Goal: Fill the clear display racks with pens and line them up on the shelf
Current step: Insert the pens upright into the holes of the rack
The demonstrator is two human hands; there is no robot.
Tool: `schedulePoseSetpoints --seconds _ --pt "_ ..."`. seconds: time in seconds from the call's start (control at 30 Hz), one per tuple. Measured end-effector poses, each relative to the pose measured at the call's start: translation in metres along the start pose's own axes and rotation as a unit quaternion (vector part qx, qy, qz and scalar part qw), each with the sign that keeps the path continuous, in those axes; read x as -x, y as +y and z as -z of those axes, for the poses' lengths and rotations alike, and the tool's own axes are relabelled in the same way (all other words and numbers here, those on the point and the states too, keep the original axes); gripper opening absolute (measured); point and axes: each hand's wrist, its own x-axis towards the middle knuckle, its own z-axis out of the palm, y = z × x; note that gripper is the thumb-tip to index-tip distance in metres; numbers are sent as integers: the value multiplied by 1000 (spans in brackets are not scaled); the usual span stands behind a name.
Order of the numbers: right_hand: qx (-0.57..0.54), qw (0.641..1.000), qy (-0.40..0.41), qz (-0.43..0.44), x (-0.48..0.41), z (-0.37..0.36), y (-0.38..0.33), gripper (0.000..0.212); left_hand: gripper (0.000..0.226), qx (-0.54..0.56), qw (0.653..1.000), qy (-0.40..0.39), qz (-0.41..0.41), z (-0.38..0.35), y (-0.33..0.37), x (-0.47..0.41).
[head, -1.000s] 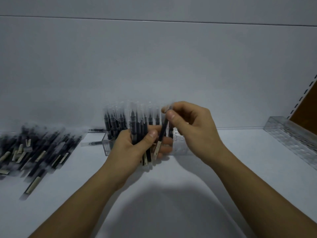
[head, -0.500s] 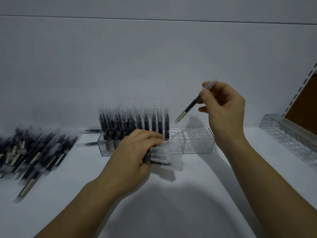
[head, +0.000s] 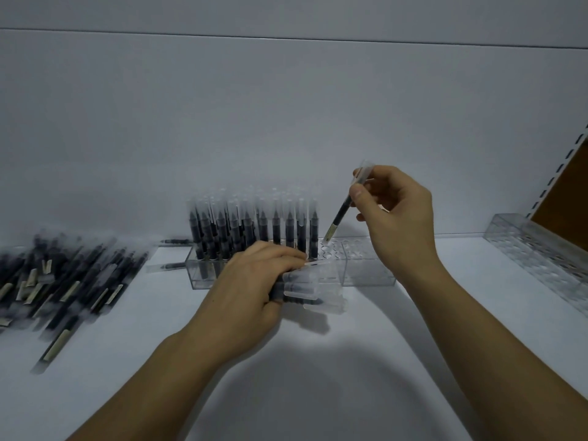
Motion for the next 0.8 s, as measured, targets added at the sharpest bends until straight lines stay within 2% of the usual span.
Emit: schedulePoseSetpoints --seconds 0.27,0.67,0.8 --pt "93 991 -86 44 8 -15 8 17 70 -32 999 9 -18 2 0 0" --pt "86 992 -84 31 7 -18 8 15 70 -61 998 -3 -31 2 6 0" --pt "116 987 -108 18 7 -18 14 14 69 -67 997 -12 -33 1 5 1"
